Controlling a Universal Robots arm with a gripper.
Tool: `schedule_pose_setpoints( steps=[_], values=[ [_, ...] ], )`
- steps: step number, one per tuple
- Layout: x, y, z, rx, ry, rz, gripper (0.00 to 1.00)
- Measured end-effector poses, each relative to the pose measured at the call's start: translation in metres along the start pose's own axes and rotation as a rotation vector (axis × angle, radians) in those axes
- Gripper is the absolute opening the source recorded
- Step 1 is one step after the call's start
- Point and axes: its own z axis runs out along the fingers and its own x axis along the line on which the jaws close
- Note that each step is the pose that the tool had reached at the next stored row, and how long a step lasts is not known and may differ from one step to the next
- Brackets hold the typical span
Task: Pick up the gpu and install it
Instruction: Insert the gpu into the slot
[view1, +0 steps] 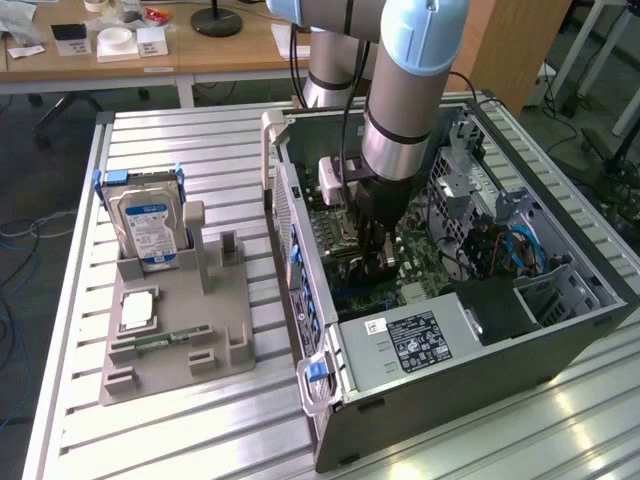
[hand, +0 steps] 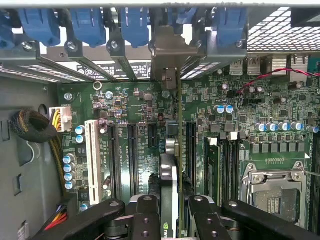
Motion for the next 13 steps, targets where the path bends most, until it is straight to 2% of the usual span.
schedule_pose_setpoints(
  steps=[13],
  values=[
    [0.0001, 0.0008, 0.0046, 0.0, 0.0003, 0.0, 0.27]
  ],
)
